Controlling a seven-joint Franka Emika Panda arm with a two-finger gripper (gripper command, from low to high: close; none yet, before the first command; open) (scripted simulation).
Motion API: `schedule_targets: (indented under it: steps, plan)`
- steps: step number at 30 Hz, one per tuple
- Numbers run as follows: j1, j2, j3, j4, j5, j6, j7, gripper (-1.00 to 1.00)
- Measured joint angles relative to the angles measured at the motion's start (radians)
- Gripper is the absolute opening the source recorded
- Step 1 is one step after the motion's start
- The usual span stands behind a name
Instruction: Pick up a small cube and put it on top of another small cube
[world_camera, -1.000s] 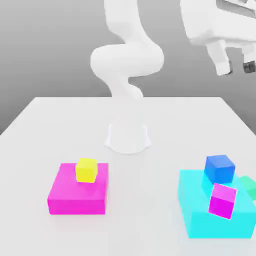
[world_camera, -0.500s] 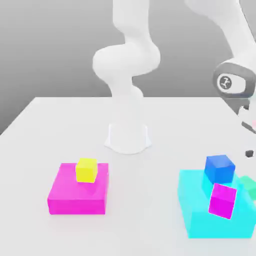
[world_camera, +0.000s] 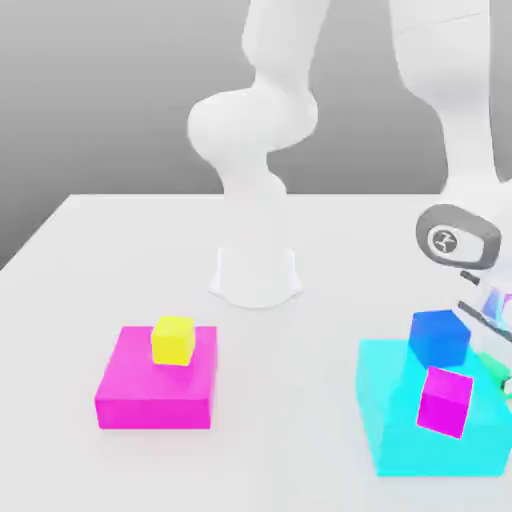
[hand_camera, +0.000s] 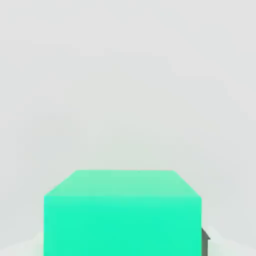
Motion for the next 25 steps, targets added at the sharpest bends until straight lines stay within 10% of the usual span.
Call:
schedule_targets:
  steps: [14, 21, 22, 25]
  plan:
    - [-0.234, -0.348, -0.104, 0.136, 0.143, -0.477, -0.605, -1.0]
    - [-0.263, -0.244, -0.119, 0.112, 0.112, -0.354, -0.658, -1.0]
    - [-0.26, -0.228, -0.122, 0.107, 0.111, -0.332, -0.658, 1.0]
    - [-0.26, -0.228, -0.122, 0.107, 0.111, -0.332, -0.658, 1.0]
